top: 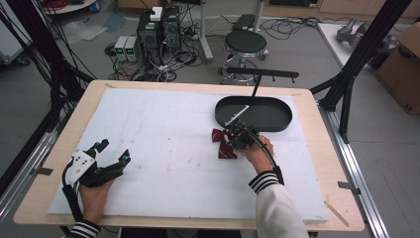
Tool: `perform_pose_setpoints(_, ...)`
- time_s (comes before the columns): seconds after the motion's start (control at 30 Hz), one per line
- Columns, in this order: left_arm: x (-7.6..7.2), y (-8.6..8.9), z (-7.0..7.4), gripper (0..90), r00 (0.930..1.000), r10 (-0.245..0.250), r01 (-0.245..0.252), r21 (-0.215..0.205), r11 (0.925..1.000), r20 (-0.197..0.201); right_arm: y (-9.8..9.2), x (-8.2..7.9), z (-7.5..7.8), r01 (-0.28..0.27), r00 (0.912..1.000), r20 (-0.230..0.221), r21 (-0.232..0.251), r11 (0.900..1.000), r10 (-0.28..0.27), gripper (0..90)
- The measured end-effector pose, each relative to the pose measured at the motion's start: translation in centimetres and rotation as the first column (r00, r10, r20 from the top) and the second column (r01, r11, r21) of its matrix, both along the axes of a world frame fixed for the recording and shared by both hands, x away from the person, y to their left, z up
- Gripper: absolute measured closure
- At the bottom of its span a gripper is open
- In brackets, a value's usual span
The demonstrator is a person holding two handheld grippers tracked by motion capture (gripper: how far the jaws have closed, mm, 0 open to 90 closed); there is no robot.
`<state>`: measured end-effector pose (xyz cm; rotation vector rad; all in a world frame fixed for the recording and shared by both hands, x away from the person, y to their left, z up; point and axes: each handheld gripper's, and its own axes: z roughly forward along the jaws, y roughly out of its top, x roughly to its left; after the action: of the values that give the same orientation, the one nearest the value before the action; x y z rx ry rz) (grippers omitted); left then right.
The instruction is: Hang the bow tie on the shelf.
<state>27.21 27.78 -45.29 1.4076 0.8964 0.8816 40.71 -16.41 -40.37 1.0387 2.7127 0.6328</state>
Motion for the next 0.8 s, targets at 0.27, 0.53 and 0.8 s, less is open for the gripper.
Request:
perform_pose_setpoints(0.27,0.0,0.0,0.0,16.6,1.0000,-0.001,0.001,0.003,1.0000,0.000,-0.6,-0.3,1.0,0.005,0.9976,0.069,0.038,0.999,-0.008,86.6)
perform_pose_setpoints(0.53,0.0,0.0,0.0,16.6,1.0000,0.000,0.000,0.000,1.0000,0.000,-1.4,-0.8,2.7,0.011,0.9815,0.188,0.135,0.991,-0.037,86.7)
perform_pose_setpoints(0.8,0.0,0.0,0.0,16.6,1.0000,0.000,0.000,0.000,1.0000,0.000,-2.0,-1.3,4.2,0.004,0.9486,0.310,0.187,0.982,-0.063,86.8)
